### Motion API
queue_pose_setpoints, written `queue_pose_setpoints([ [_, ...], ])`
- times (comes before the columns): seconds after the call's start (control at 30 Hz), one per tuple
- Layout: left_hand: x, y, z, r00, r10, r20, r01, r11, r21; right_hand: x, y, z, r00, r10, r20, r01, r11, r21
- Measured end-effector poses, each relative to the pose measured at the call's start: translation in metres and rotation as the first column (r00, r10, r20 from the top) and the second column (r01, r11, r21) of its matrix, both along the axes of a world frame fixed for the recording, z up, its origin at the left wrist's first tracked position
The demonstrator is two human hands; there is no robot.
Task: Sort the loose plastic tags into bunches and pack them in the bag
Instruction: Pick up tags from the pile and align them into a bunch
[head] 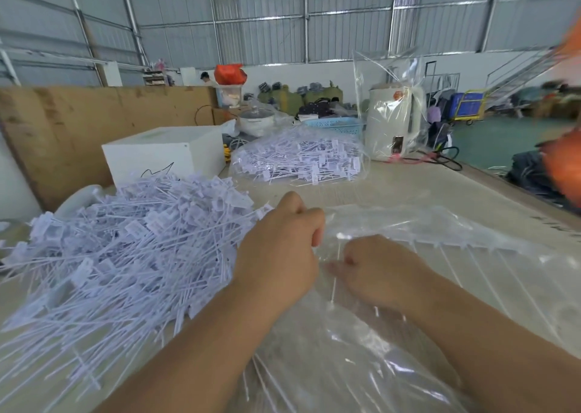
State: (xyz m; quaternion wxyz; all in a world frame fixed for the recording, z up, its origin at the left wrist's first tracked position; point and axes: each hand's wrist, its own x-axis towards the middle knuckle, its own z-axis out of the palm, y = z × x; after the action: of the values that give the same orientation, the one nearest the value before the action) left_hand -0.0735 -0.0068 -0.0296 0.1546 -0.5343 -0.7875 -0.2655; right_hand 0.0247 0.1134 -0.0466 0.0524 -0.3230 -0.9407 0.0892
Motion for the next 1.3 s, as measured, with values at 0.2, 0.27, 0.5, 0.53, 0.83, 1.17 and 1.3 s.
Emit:
queue_pose_setpoints([
  [0.2, 0.003, 0.003, -0.003, 0.995, -0.100, -0.014, 0.099, 0.993, -0.060, -0.010, 0.002, -0.003, 0.988, -0.084, 0.128, 0.078, 0.995, 0.056],
  [0.27, 0.004, 0.006, -0.007, 0.994, -0.103, -0.034, 0.099, 0.991, -0.092, -0.009, 0.005, -0.001, 0.988, -0.067, 0.136, 0.054, 0.994, 0.100],
  [0.5, 0.002, 0.013, -0.015, 0.997, 0.000, -0.081, -0.015, 0.984, -0.177, 0.020, 0.031, 0.023, 0.991, -0.135, -0.021, 0.136, 0.989, 0.050],
  [0.53, 0.000, 0.012, -0.013, 0.996, 0.030, -0.090, -0.042, 0.991, -0.128, 0.024, 0.033, 0.028, 0.990, -0.139, -0.033, 0.141, 0.988, 0.063],
  [0.83, -0.006, 0.011, -0.009, 0.959, 0.226, -0.173, -0.235, 0.971, -0.035, 0.032, 0.025, 0.044, 0.990, -0.076, -0.120, 0.064, 0.993, -0.097],
  [1.17, -0.012, 0.015, -0.025, 0.983, 0.133, -0.123, -0.160, 0.957, -0.243, 0.038, 0.029, 0.056, 0.731, -0.111, -0.673, -0.004, 0.986, -0.168],
  [1.3, -0.010, 0.015, -0.020, 0.995, 0.094, 0.041, -0.091, 0.994, -0.056, 0.046, 0.042, 0.059, 0.566, -0.187, -0.803, -0.002, 0.974, -0.228],
])
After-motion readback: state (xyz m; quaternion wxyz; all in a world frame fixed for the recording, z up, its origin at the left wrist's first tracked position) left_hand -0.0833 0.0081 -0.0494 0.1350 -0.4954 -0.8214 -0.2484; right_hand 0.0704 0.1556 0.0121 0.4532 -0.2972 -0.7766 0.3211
